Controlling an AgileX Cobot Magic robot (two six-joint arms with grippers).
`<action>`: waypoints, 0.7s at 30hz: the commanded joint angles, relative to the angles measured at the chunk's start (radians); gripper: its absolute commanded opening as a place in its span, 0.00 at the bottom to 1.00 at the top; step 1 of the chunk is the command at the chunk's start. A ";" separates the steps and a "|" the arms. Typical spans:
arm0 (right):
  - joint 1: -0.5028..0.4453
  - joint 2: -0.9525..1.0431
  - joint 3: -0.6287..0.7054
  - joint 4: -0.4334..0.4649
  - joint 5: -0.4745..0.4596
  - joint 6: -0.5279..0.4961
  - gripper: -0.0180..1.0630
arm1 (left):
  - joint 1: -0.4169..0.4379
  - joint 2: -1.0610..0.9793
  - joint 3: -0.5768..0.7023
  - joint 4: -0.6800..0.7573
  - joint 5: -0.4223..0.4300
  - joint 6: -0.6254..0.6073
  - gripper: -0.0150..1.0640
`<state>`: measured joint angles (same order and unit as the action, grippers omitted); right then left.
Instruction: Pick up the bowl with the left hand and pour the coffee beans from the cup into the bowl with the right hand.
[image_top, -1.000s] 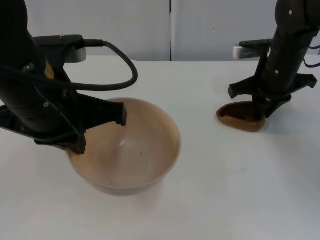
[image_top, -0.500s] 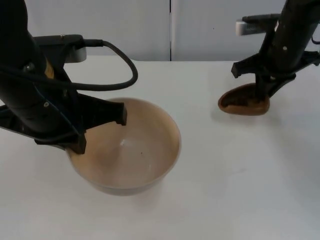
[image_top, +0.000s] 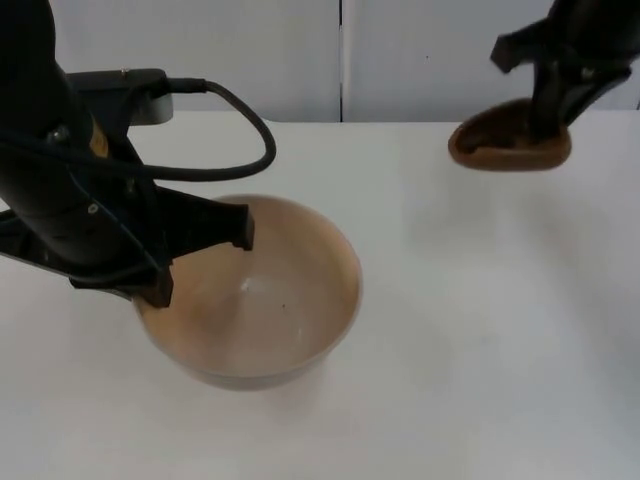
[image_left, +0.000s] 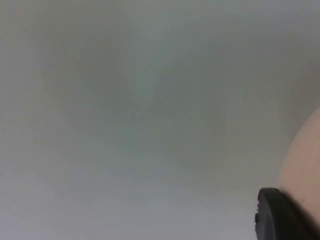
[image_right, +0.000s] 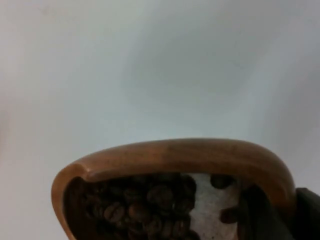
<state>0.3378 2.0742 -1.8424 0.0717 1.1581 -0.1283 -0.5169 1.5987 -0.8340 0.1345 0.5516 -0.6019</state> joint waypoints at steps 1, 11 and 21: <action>0.022 -0.046 -0.004 0.003 0.045 -0.023 0.02 | -0.005 -0.011 0.003 0.004 -0.016 -0.010 0.01; 0.116 -0.120 -0.004 -0.010 0.063 -0.041 0.02 | -0.005 -0.011 0.003 0.004 -0.016 -0.010 0.01; 0.280 -0.125 -0.004 -0.047 0.063 -0.012 0.02 | -0.005 -0.011 0.003 0.004 -0.016 -0.010 0.01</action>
<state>0.6068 1.9687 -1.8424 0.0310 1.2123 -0.1436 -0.5169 1.5987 -0.8340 0.1345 0.5437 -0.6019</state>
